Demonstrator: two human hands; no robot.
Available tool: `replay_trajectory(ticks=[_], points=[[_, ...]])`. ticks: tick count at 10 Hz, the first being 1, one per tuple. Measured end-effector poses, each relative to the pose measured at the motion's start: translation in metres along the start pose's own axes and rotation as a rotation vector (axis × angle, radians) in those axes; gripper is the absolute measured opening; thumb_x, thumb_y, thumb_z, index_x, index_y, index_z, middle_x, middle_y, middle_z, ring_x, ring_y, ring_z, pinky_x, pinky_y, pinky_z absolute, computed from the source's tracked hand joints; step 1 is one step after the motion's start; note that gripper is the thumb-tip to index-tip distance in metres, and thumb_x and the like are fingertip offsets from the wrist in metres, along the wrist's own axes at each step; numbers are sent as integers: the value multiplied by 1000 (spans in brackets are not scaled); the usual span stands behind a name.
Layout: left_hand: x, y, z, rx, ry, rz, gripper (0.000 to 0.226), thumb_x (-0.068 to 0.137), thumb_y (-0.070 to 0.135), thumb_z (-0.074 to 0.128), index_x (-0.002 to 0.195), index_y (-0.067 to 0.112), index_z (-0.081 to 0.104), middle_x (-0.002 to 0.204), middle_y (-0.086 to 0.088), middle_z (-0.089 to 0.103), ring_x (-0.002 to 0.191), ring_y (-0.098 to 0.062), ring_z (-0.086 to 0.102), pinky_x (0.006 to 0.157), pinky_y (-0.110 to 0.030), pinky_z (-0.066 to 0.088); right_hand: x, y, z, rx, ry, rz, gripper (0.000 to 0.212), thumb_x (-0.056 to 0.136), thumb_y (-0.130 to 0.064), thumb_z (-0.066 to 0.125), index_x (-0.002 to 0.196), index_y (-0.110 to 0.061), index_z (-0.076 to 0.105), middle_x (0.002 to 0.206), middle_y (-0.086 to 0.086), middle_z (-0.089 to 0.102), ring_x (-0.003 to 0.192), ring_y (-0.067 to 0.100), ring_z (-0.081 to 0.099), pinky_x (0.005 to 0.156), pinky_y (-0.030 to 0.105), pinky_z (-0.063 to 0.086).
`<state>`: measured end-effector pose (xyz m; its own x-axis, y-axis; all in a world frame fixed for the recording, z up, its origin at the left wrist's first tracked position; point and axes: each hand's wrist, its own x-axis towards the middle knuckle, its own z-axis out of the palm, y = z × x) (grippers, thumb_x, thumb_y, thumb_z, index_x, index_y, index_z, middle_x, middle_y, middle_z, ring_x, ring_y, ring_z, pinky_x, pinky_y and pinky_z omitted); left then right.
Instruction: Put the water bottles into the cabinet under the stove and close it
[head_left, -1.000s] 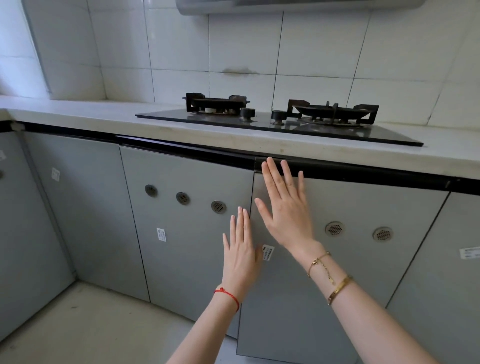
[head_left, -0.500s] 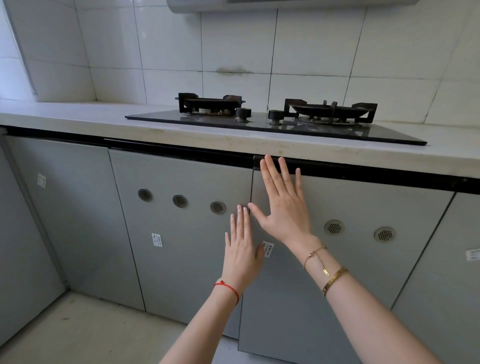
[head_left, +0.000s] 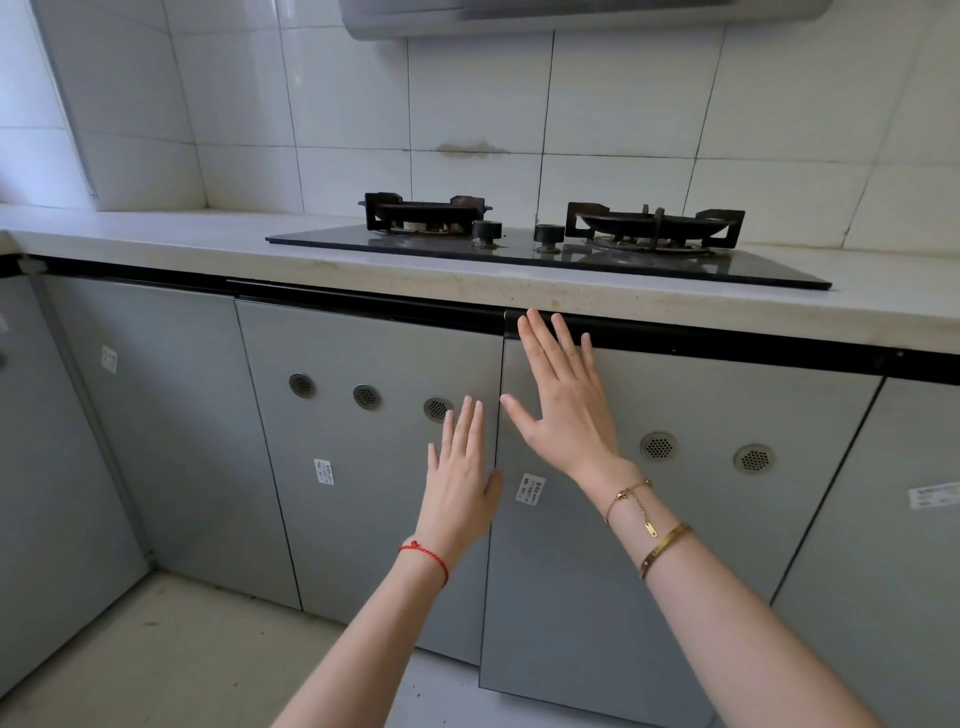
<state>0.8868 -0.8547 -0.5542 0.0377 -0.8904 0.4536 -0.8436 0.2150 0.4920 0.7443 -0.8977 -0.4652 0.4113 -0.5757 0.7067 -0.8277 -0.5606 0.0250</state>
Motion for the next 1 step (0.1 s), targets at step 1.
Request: replay_trajectory(ticks=[1], points=[[-6,0,-25,32,70,12,78,97,20,48,155,22,-3,164,8,-9,151,-19,-10,121,-53,9,-1,-7,-12,128,-3,32,80,96,-42,50,156,-18,4,165,-4,0,151,14,-8,124,39,-5]])
